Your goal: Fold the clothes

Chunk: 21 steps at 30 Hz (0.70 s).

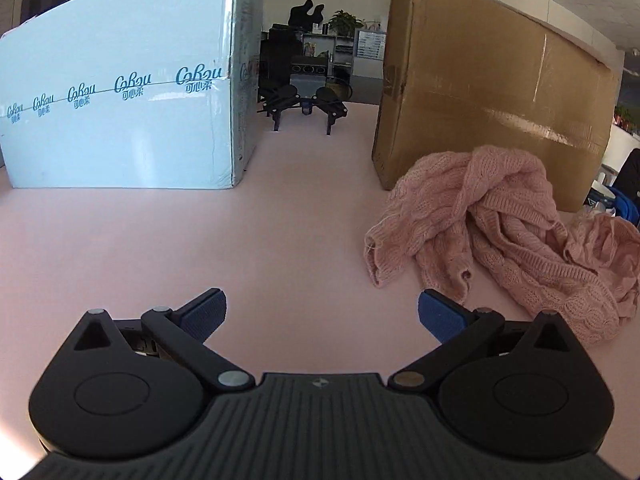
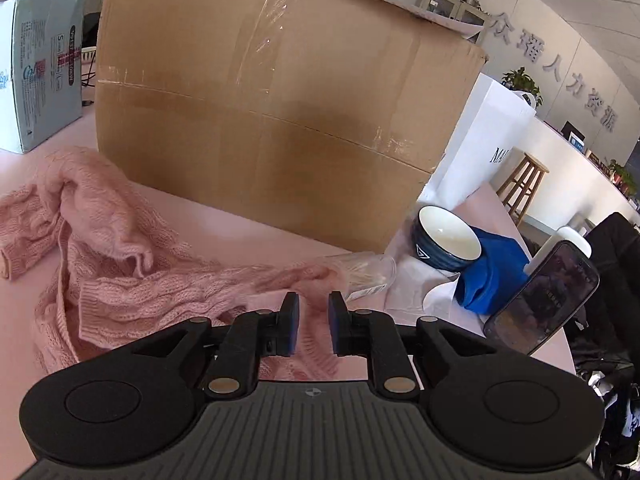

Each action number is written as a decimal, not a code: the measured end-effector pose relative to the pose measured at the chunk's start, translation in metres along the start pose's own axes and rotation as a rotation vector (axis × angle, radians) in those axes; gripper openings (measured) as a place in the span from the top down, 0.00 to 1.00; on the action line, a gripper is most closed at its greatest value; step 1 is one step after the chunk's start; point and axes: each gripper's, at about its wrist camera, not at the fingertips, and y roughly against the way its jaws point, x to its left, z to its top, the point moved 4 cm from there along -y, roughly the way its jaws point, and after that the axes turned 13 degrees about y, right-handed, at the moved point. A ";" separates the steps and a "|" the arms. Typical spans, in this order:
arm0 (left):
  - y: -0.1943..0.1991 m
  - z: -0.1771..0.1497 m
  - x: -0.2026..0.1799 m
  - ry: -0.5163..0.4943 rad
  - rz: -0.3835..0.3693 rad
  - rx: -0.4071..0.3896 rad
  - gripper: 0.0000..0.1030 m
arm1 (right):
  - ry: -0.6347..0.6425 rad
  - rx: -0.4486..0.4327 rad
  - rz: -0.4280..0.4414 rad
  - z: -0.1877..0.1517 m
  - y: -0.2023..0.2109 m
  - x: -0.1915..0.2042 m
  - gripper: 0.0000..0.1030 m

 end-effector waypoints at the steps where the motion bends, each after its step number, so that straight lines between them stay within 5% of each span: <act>1: -0.007 0.003 -0.010 -0.038 0.014 -0.007 0.00 | 0.004 -0.038 0.014 0.000 0.004 0.004 0.53; 6: -0.034 0.005 -0.052 -0.129 -0.058 0.013 0.00 | -0.061 -0.179 0.274 -0.001 0.037 0.038 0.46; 10: -0.056 -0.002 -0.085 -0.180 -0.066 0.054 0.00 | -0.003 -0.208 0.433 0.000 0.046 0.086 0.47; 15: -0.076 -0.015 -0.100 -0.241 0.006 0.068 0.00 | 0.204 -0.204 0.343 -0.006 0.035 0.145 0.58; 17: -0.080 -0.016 -0.097 -0.209 -0.009 0.087 0.02 | 0.217 -0.178 0.352 -0.012 0.028 0.151 0.70; 19: -0.082 -0.012 -0.091 -0.138 -0.031 0.122 0.11 | 0.218 -0.153 0.371 -0.017 0.023 0.153 0.79; 21: -0.082 -0.008 -0.086 -0.086 -0.035 0.137 0.40 | 0.206 -0.149 0.376 -0.017 0.020 0.152 0.80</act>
